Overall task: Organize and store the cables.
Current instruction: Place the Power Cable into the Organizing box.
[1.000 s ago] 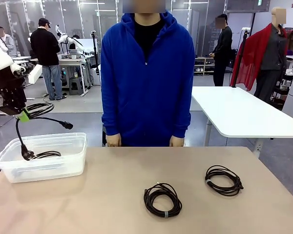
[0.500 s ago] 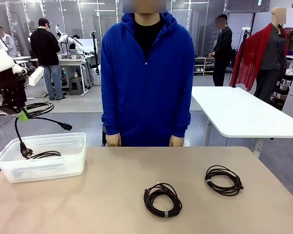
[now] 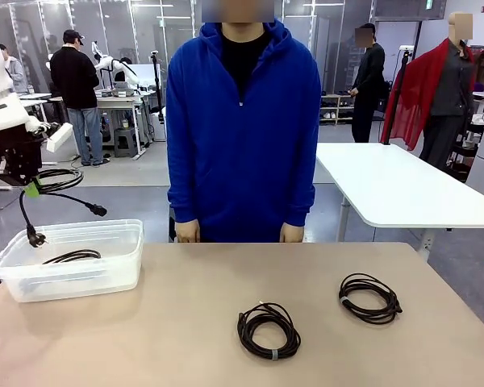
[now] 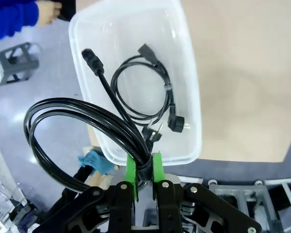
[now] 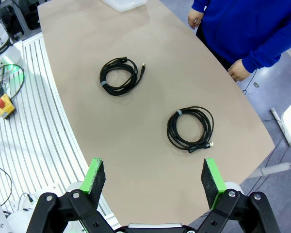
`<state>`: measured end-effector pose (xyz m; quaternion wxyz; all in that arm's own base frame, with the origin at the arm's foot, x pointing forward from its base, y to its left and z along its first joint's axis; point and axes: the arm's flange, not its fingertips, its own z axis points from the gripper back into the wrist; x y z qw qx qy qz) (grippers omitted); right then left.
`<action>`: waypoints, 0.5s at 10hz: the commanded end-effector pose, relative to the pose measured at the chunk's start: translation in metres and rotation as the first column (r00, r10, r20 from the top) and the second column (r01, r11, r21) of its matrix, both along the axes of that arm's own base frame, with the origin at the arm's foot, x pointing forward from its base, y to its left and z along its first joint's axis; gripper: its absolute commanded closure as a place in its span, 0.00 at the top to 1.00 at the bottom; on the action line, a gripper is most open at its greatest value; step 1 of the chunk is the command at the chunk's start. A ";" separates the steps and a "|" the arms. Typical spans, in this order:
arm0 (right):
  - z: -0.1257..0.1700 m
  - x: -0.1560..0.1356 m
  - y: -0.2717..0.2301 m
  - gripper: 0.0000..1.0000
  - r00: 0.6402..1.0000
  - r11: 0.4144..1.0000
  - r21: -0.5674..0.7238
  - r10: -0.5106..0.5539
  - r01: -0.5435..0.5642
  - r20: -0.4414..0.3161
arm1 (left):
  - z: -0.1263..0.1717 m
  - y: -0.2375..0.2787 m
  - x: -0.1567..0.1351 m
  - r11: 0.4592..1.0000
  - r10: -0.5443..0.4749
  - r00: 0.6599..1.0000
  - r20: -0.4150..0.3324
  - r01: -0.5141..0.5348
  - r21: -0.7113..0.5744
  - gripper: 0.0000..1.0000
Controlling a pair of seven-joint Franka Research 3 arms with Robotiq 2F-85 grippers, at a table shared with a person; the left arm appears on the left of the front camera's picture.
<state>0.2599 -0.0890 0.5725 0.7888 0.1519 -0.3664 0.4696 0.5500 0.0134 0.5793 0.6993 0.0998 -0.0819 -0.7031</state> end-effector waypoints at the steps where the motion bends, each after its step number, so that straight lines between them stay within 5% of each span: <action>1: 0.000 -0.001 0.000 1.00 1.000 1.000 -0.002 0.002 -0.002 0.002 | -0.013 0.010 0.021 0.998 0.059 0.998 -0.012 -0.059 -0.018 0.16; 5: 0.000 -0.001 0.000 1.00 1.000 1.000 -0.002 0.002 -0.002 0.002 | -0.085 0.011 0.048 0.999 0.038 0.993 -0.113 -0.041 -0.024 0.16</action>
